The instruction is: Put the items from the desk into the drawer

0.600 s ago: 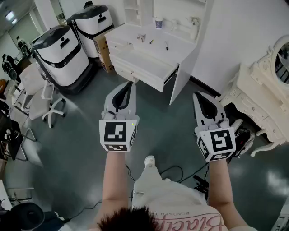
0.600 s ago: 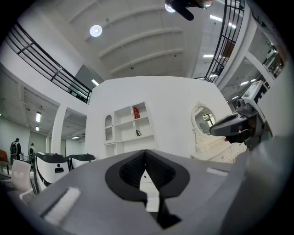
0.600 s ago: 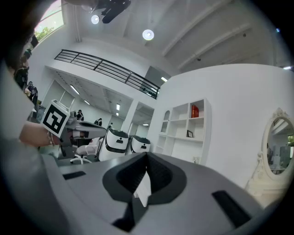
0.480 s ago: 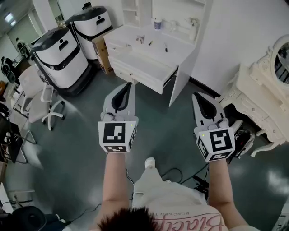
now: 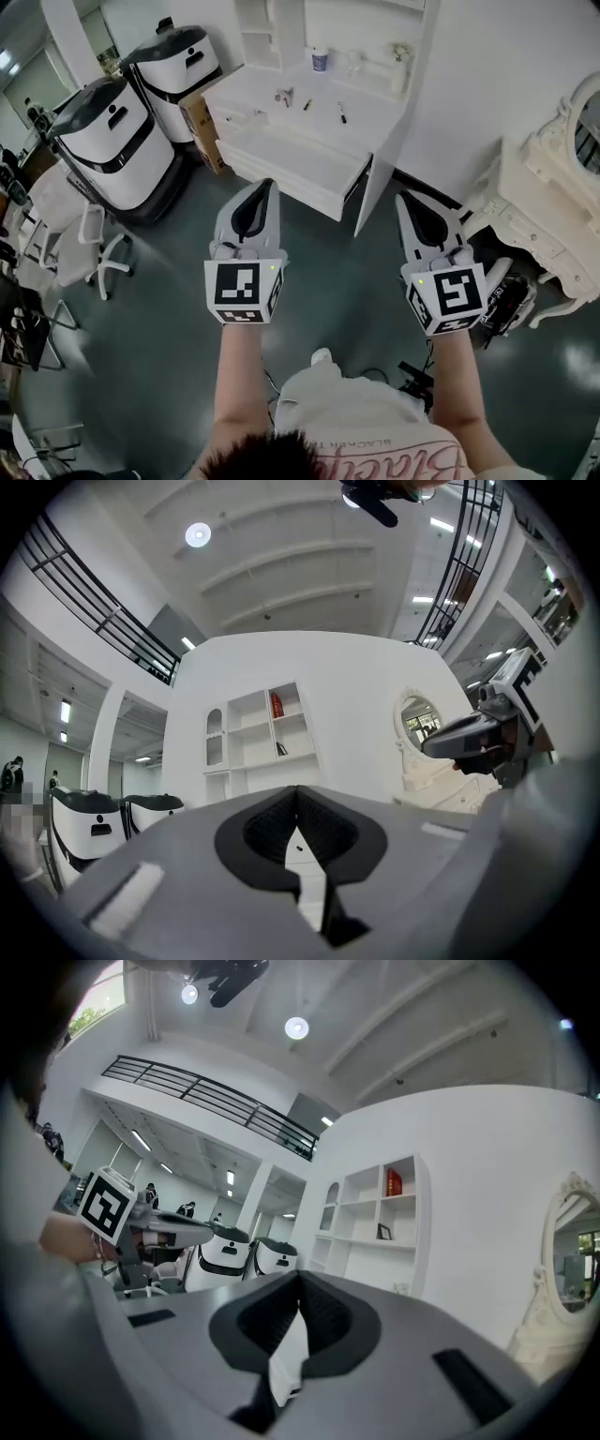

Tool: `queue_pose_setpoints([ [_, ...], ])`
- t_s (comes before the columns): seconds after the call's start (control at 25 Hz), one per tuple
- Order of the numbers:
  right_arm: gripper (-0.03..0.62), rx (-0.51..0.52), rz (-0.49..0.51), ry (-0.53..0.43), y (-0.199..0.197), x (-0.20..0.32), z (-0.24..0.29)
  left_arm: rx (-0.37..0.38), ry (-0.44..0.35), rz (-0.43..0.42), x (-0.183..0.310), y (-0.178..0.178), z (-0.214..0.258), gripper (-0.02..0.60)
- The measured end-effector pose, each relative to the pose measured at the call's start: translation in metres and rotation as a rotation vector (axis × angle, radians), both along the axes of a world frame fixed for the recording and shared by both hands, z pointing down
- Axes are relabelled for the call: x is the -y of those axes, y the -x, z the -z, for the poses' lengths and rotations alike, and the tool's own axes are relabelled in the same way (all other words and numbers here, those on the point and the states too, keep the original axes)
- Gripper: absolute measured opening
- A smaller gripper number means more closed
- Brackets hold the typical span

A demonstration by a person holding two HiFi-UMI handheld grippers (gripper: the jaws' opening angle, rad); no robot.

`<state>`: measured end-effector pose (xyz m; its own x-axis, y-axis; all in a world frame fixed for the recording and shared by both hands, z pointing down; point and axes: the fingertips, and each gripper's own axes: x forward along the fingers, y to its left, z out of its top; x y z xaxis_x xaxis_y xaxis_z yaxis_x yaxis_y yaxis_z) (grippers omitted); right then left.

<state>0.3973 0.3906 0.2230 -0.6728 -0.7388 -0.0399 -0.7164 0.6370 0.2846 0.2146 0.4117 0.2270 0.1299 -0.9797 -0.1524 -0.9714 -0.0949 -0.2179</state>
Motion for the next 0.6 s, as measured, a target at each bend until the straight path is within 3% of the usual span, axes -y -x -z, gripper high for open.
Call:
queue_pose_setpoints([
  [0.32, 0.009, 0.010, -0.030, -0.001, 0.038, 0.048, -0.003, 0.013, 0.001, -0.040, 0.054, 0.035, -0.001, 0.008],
  [0.6, 0.009, -0.006, -0.023, 0.006, 0.056, 0.085, -0.005, -0.012, -0.001, -0.028, 0.087, 0.055, -0.003, 0.008],
])
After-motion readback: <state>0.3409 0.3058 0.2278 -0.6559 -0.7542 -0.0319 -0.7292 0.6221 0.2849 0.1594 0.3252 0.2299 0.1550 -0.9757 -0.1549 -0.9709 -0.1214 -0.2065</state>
